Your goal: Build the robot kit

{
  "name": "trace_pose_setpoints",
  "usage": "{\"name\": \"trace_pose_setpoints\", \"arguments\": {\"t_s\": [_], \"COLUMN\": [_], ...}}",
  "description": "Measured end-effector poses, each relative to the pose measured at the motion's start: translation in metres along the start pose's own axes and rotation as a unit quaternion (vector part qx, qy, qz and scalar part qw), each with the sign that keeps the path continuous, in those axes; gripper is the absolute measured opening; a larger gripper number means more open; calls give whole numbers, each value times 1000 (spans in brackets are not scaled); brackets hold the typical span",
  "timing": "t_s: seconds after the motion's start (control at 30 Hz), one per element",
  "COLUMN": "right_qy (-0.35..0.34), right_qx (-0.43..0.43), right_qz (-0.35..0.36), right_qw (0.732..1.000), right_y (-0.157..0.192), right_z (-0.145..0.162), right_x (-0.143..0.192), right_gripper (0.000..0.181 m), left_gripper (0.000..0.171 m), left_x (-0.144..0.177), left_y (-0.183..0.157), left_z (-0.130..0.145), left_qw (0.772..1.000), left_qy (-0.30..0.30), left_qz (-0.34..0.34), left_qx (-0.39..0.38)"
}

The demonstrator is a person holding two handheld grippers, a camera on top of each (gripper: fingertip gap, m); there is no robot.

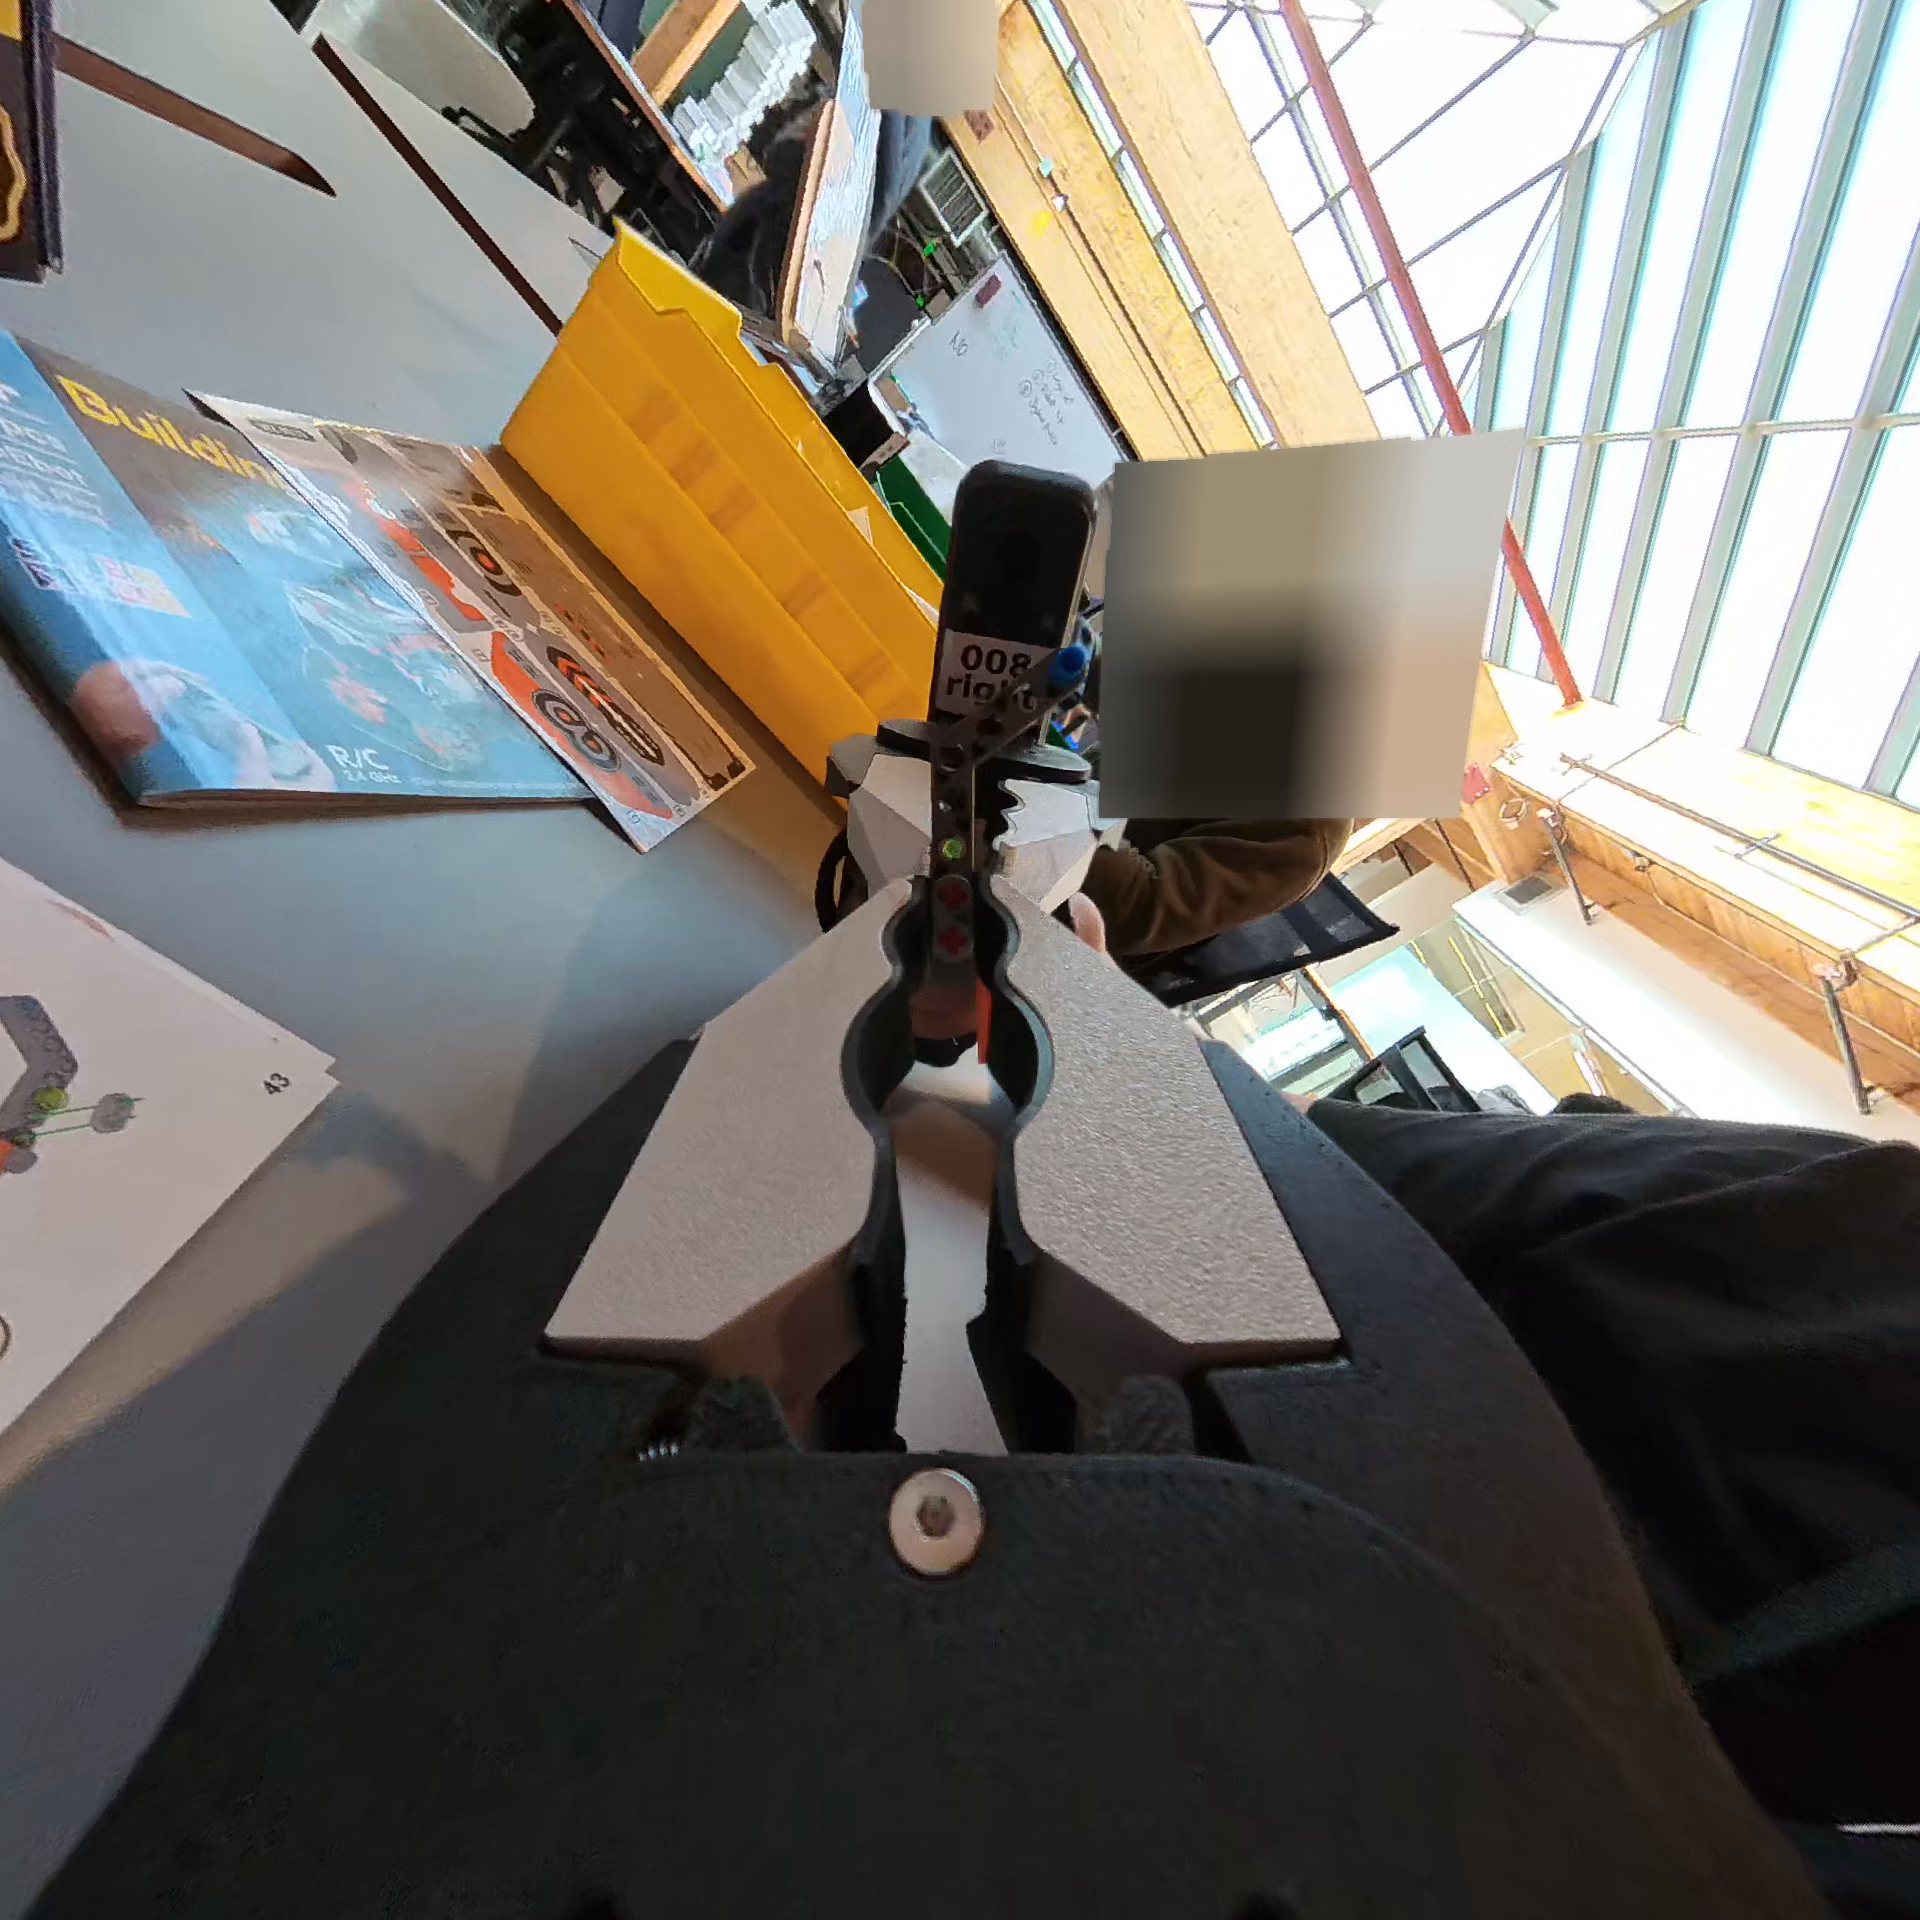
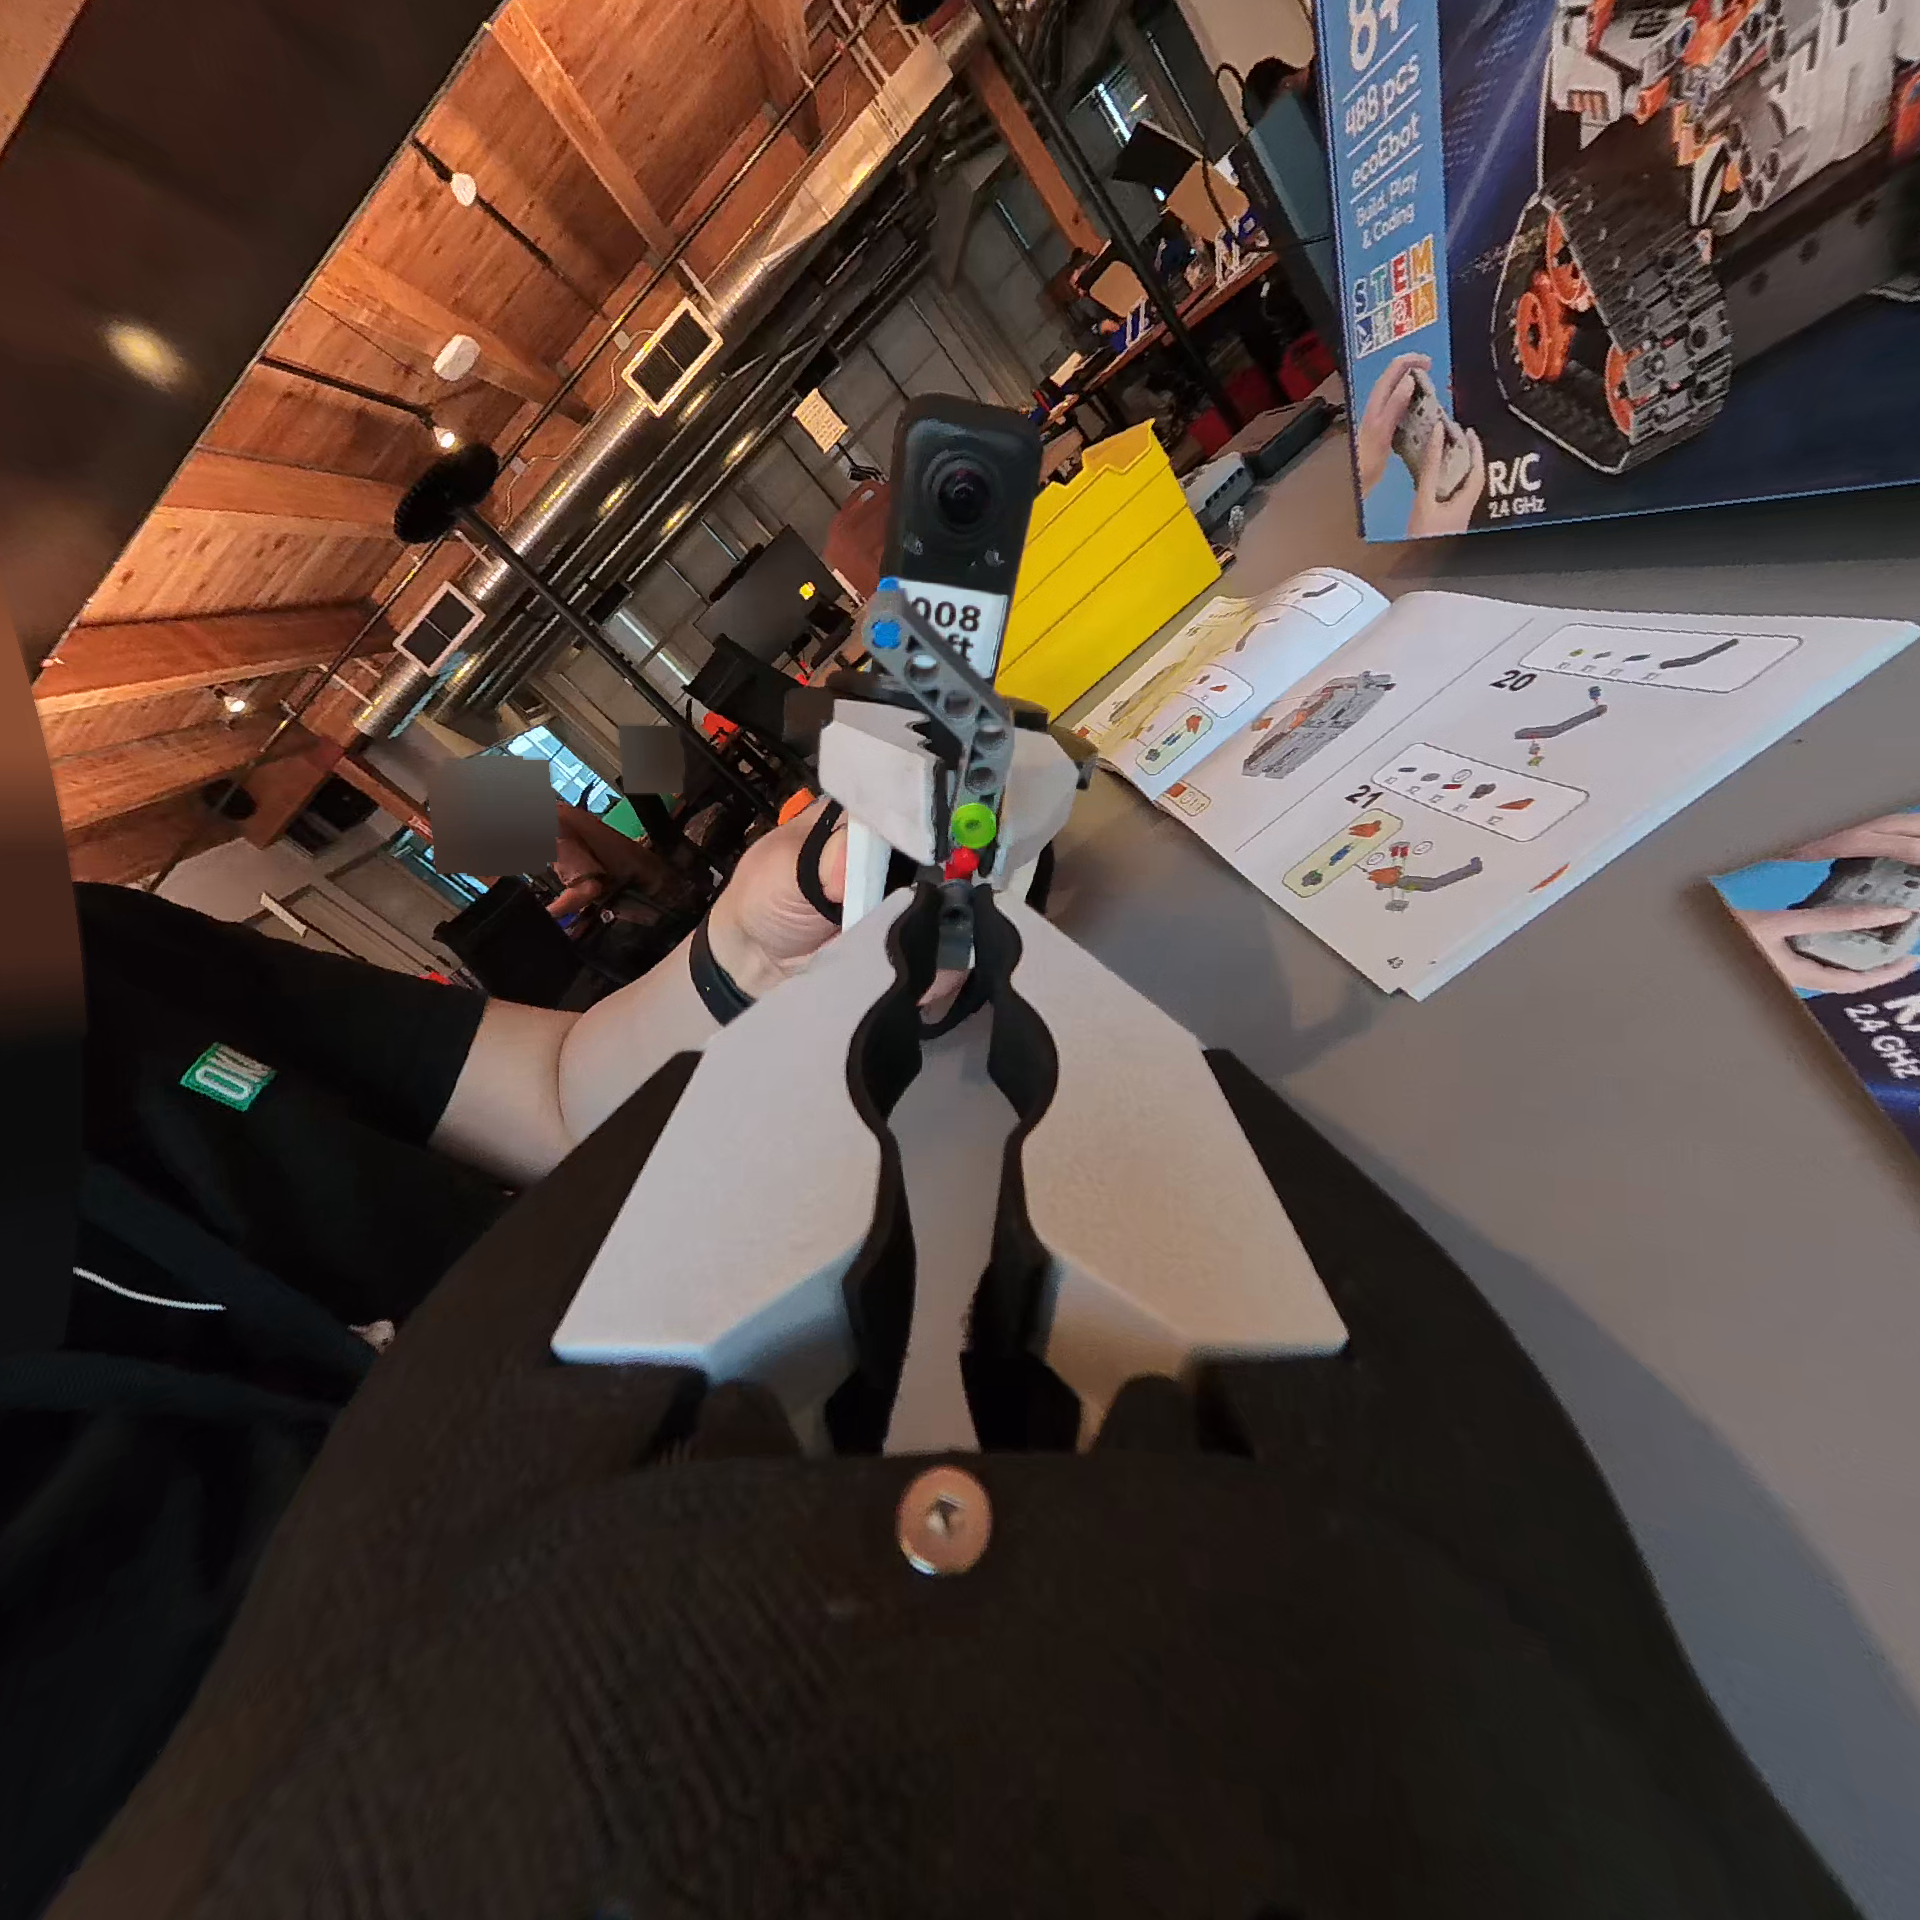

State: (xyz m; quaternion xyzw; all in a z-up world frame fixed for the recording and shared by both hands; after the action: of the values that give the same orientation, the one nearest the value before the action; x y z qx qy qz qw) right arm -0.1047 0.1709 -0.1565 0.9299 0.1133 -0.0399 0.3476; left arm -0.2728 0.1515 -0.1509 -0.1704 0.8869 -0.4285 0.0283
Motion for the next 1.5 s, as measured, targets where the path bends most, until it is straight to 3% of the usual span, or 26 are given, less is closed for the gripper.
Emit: {"name": "trace_pose_setpoints", "arguments": {"t_s": [0.33,0.5,0.77,0.87,0.97,1.07,1.17,1.27,1.37,1.43,1.5], "right_qy": [12,-29,-22,-43,-64,-74,-94,-139,-178,-192,-199], "right_qx": [-9,-26,-26,-46,-66,-75,-86,-96,-112,-120,-126], "right_qz": [3,-5,-8,-20,-29,-26,-2,34,39,36,36], "right_qw": [1000,999,999,998,995,994,992,985,977,973,971], "right_y": [-2,-5,-5,-6,-7,-8,-12,-16,-16,-15,-14], "right_z": [2,-1,0,-1,-3,-3,-3,-4,-3,-2,0], "right_x": [0,-2,-4,-1,2,4,8,13,13,10,6], "right_gripper": [6,6,7,6,6,6,6,6,6,6,6], "left_gripper": [6,5,6,17,9,25,44,62,60,55,54], "left_x": [-1,0,1,4,8,11,16,9,-3,-9,-16], "left_y": [1,3,5,4,7,5,-9,-30,-40,-43,-42], "left_z": [2,-2,-4,-8,-9,-13,-19,-15,-7,-3,0], "left_qw": [1000,1000,998,997,998,998,995,959,893,861,850], "left_qy": [12,-20,-7,-25,-24,-34,-48,-31,-31,-35,-19], "left_qz": [-7,7,40,55,45,35,-17,-144,-273,-314,-322], "left_qx": [-2,23,52,57,46,25,-81,-243,-357,-398,-418]}}
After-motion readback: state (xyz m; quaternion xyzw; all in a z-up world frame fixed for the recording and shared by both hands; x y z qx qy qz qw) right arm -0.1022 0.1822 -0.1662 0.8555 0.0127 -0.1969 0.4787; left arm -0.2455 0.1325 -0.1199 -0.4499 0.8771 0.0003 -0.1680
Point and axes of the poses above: each gripper's, where its closed fingertips meet, x back along the fingers, z out of its underside, y = z × x across the jaws, the point moved 9 cm from there along x, back along the fingers, and after that the axes turned 10 degrees about -z, right-handed, at the moved point
